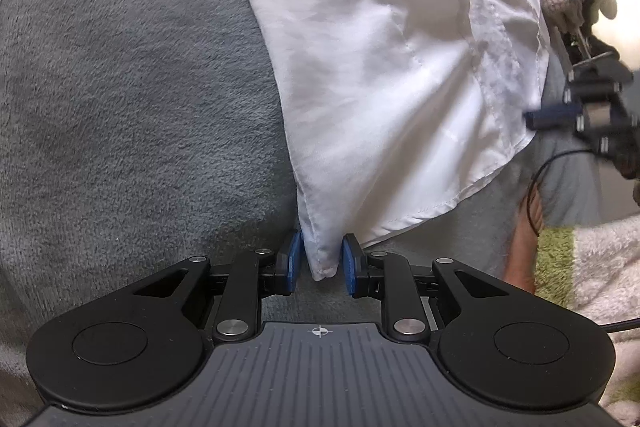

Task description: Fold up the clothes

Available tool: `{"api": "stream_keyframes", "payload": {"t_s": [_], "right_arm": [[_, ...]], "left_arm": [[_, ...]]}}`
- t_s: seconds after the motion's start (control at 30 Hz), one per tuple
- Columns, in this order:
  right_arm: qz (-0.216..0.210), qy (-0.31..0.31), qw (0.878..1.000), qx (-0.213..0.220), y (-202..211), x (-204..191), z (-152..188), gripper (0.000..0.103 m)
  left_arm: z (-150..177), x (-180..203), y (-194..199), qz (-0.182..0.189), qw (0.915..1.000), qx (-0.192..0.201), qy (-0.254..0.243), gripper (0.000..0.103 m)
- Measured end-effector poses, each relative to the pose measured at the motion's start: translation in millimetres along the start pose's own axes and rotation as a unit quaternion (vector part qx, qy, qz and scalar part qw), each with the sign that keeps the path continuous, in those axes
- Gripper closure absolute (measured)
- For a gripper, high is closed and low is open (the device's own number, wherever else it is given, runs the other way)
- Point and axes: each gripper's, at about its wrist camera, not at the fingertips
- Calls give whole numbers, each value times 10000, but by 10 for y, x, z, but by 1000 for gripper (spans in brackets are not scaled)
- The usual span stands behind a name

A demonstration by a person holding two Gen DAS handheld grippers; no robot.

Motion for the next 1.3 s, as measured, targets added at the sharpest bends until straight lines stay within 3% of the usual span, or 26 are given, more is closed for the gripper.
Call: {"api": "stream_keyframes", "payload": {"t_s": [0.13,0.23,0.5,0.53,0.57,0.6,0.63,0.9,0.97,1.03,1.13,1.2,1.3], "right_arm": [[181,497,9957,-765,-311,-123,125,99],[364,620,9912,-1107,-446,-105,239,99],[18,826,9954,-478,-244,-311,-38,98],[11,927,9947,-452,-282,-351,-60,96],[3,1028,9938,-426,-319,-391,-83,87],[7,1137,9926,-419,-361,-430,-96,77],[35,1264,9909,-458,-414,-467,-87,75],[444,2291,9697,-722,-784,-722,36,75],[582,2456,9648,-739,-818,-739,81,75],[528,2282,9693,-742,-790,-696,47,77],[448,2019,9755,-747,-747,-633,-4,89],[394,1843,9792,-750,-719,-591,-37,102],[312,1578,9841,-754,-677,-527,-88,103]], "left_arm": [[6,23,4,10,10000,-57,-61,82],[44,17,26,38,9998,-157,-93,82],[115,-109,116,258,9990,-189,297,81],[110,-123,121,285,9988,-162,358,81],[106,-132,125,304,9987,-134,398,81],[103,-138,129,320,9985,-105,426,81],[100,-145,133,336,9984,-77,455,81],[118,-196,80,346,9975,9,611,81],[115,-201,59,369,9972,37,645,82],[103,-207,42,406,9966,73,715,82],[98,-221,35,468,9968,40,646,84],[106,-206,40,427,9971,92,618,89],[120,-178,82,411,9976,126,535,101]]}}
Point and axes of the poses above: each gripper's, at about its wrist camera, not at the fingertips, and y roughly against the way its jaws point, x to its right, z to its underside, and after that the axes turned 3 degrees about -z, right-handed
